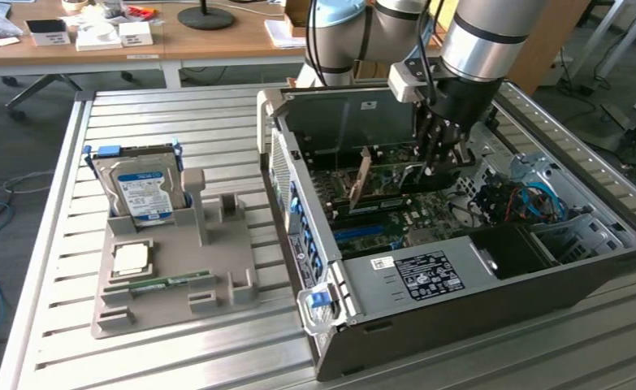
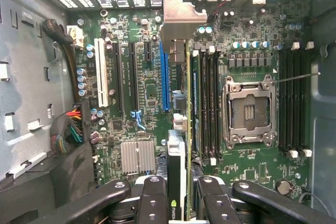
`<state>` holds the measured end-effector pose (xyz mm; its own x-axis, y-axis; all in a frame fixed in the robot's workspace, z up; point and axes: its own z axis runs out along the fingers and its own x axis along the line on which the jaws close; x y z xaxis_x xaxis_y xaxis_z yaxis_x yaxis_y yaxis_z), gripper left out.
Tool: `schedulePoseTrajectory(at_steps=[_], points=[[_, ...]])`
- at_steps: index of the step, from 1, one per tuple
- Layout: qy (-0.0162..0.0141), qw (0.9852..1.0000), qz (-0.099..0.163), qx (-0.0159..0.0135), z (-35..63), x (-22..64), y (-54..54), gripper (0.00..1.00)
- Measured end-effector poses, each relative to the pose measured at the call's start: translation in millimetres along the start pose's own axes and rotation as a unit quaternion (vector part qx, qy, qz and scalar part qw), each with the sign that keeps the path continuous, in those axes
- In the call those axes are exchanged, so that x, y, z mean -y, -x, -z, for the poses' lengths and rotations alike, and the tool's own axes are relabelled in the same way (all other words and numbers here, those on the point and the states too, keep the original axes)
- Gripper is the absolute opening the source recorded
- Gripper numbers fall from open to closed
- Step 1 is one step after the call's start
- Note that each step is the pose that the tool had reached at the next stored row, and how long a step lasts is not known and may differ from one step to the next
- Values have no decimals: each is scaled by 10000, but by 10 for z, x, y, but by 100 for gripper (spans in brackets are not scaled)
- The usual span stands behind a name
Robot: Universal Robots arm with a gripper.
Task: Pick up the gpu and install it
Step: 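Insert the gpu into the slot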
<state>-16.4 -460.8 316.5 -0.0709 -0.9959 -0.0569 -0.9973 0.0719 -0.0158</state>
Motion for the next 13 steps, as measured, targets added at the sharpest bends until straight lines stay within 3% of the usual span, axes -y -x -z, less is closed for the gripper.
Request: schedulePoseTrajectory(at_steps=[13], points=[[0,10000,0,0,0,-14,5,27]])
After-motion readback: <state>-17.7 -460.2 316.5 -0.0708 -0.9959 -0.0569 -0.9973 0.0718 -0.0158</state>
